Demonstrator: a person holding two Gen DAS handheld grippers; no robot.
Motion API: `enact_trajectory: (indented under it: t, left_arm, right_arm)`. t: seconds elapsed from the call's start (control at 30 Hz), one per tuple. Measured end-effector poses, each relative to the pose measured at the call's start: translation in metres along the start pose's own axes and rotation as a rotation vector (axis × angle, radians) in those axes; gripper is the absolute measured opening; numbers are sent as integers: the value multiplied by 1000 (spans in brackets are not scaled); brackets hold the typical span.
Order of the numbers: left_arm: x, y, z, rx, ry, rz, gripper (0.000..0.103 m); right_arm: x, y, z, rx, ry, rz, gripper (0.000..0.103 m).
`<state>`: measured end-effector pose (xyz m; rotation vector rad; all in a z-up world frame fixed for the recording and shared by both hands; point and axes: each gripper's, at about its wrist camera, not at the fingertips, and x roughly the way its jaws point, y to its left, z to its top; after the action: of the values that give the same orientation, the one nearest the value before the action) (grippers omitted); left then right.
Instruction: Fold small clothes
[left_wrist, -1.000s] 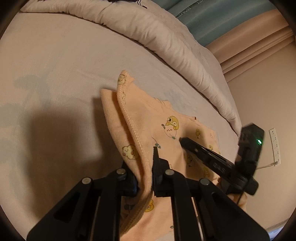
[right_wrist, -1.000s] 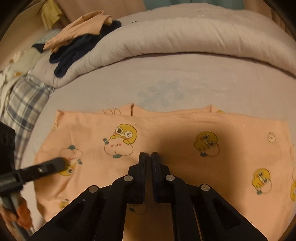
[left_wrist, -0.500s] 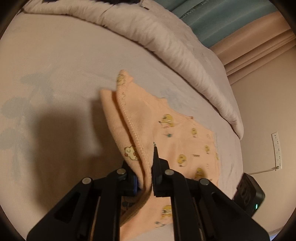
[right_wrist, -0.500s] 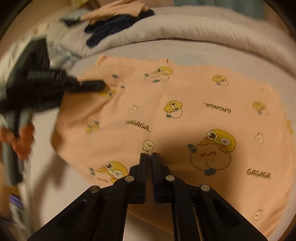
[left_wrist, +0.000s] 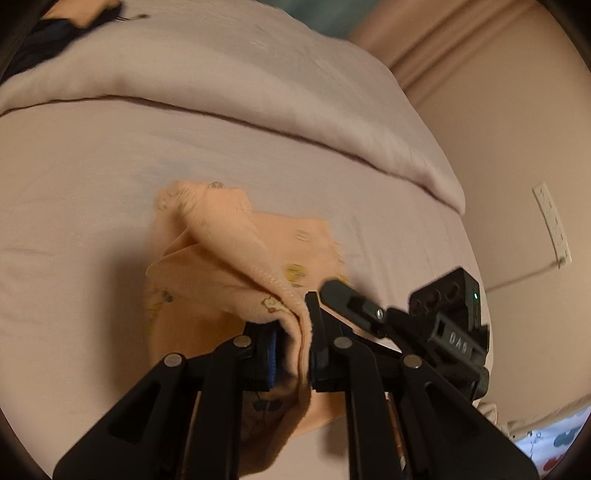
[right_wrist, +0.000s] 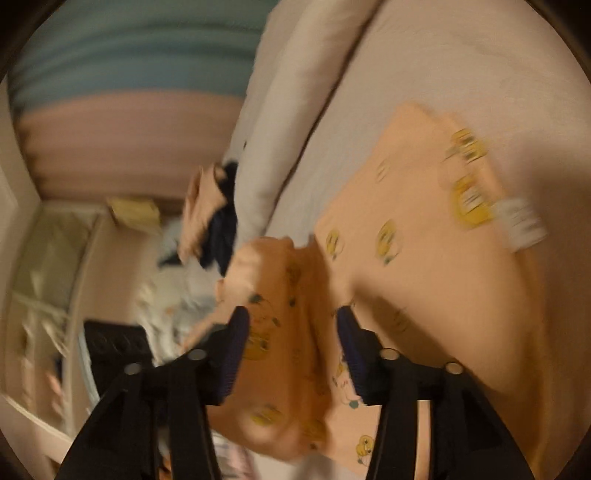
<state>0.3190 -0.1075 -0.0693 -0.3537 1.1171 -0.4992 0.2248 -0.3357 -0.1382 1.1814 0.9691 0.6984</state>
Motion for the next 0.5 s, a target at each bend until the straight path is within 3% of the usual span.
enact_trajectory:
  t: [0.03, 0.13, 0.23, 0.27, 0.37, 0.5]
  left_arm:
    - [11, -5, 0, 6, 26, -4, 21]
    - [43, -18, -5, 22, 88, -11, 24]
    - [57, -28, -10, 45, 135, -90, 41]
    - [56, -32, -11, 64, 131, -90, 41]
    - [46, -37, -13, 125, 101, -71, 41]
    - [20, -8, -16, 85, 41, -54, 42]
  right_arm:
    - [-4, -4, 4, 21, -6, 16, 52]
    - [-16, -15, 13, 102, -12, 64, 59]
    - [-25, -18, 21, 108, -20, 12, 67]
    - [-27, -19, 22, 104, -24, -11, 71]
    - [-28, -22, 24, 109, -2, -26, 71]
    - [-18, -15, 24, 35, 20, -96, 71]
